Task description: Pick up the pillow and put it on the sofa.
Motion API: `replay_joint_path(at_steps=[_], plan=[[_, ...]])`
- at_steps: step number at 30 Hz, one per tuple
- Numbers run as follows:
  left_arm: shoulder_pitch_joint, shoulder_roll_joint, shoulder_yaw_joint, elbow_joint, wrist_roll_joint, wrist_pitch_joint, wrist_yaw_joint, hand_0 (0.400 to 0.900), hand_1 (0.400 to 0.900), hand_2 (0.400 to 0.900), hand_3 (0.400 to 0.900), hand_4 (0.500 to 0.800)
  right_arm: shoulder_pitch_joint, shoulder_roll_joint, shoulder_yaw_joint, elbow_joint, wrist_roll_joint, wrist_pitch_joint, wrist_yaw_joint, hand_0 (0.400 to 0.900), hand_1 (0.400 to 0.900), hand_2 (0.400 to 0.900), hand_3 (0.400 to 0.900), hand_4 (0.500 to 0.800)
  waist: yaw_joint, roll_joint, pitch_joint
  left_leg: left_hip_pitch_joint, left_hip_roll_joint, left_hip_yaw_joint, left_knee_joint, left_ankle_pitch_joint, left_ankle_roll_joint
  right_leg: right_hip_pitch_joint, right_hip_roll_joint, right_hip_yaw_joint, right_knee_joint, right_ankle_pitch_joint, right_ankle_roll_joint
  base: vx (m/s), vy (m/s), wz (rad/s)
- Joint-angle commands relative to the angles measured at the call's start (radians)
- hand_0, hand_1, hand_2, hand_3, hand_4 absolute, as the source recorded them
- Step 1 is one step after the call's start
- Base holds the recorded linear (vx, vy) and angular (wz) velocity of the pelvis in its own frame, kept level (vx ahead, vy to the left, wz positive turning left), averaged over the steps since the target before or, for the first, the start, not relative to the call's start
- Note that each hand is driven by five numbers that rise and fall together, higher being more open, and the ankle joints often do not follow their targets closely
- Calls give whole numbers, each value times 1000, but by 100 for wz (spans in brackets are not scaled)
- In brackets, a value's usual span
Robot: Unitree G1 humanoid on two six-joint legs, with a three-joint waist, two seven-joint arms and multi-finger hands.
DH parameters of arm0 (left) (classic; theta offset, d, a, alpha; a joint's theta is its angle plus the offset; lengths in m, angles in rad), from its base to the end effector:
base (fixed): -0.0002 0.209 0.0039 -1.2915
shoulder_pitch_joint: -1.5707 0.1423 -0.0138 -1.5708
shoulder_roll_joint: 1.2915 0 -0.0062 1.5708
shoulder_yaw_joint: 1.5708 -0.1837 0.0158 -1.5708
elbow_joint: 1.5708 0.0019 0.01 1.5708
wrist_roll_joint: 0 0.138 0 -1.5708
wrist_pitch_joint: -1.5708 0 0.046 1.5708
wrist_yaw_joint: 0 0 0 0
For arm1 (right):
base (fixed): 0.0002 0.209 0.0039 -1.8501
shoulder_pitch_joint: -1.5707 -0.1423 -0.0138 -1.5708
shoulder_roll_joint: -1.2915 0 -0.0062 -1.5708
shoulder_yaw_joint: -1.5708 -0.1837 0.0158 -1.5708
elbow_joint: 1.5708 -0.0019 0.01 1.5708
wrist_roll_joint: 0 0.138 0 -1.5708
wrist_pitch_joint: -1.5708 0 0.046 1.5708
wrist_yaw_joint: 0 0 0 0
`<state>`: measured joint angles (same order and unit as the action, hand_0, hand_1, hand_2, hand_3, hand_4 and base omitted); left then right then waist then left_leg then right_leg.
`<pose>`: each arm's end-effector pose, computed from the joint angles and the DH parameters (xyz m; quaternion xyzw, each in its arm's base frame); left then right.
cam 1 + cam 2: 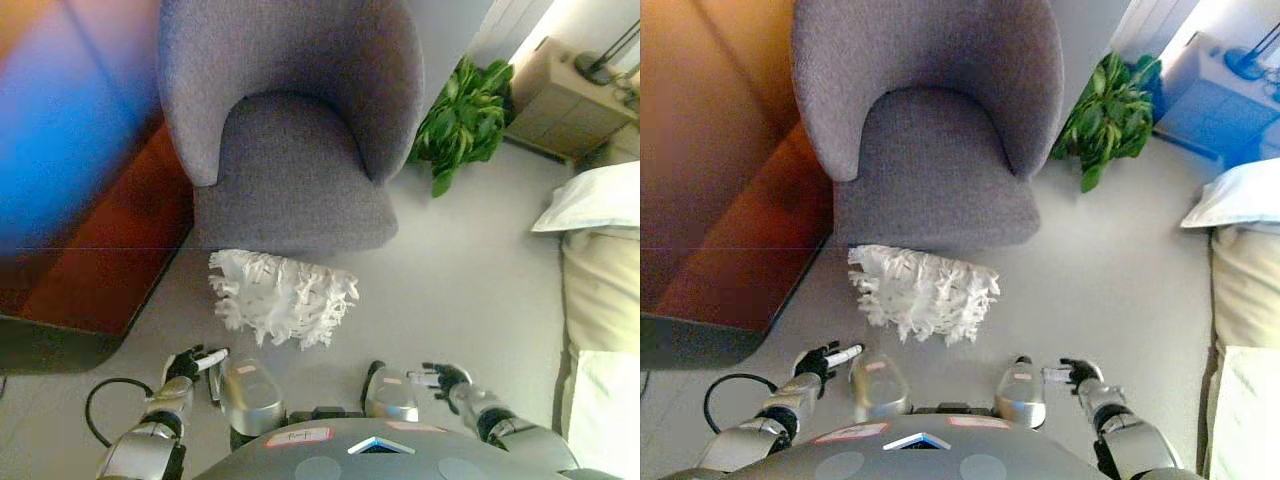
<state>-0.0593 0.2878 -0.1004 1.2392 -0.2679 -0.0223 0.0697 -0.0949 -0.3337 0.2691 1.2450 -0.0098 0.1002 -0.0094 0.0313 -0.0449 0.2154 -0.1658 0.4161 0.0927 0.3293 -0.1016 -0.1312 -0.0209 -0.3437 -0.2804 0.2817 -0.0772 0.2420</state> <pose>0.0930 0.2432 -0.1059 0.0584 0.5343 0.1427 0.8311 0.0984 -0.2497 -0.1032 -0.2260 0.5874 0.0000 0.7771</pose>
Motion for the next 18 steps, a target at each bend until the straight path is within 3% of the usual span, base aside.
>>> replay_joint_path(at_steps=[1,2,8,12,18], plan=[[-17,43,-102,4,158,-36,-8,900,900,900,900,800,-77,-12,21,-34,-124,-55,-45,900,900,900,900,800,42,20,12,56,38,-22,-45,133,-72,-116,-110,52,90,72,-16,64,-70,47],[-22,51,-128,-13,131,-37,2,900,900,900,900,800,-105,-33,41,-49,-142,-48,-68,900,900,900,900,800,50,27,26,34,35,-41,-36,137,-82,-133,-122,49,104,71,-8,61,-72,36],[-39,136,-129,-111,5,12,17,900,900,900,900,800,-220,-111,113,-97,-254,14,-118,900,900,900,900,800,86,53,110,-106,21,-135,64,120,-101,-260,-166,89,219,49,7,-39,-63,21],[-46,178,-117,-105,-51,35,2,900,900,900,900,800,-339,-163,147,-85,-276,58,-160,900,900,900,900,800,111,81,161,-207,5,-193,122,116,-106,-348,-193,116,288,38,7,-62,-17,25],[-43,206,-85,-94,-121,74,5,900,900,900,900,800,-480,-222,160,-63,-246,51,-122,900,900,900,900,800,143,112,191,-298,-21,-227,138,136,-106,-445,-204,131,366,7,3,-62,25,18]])
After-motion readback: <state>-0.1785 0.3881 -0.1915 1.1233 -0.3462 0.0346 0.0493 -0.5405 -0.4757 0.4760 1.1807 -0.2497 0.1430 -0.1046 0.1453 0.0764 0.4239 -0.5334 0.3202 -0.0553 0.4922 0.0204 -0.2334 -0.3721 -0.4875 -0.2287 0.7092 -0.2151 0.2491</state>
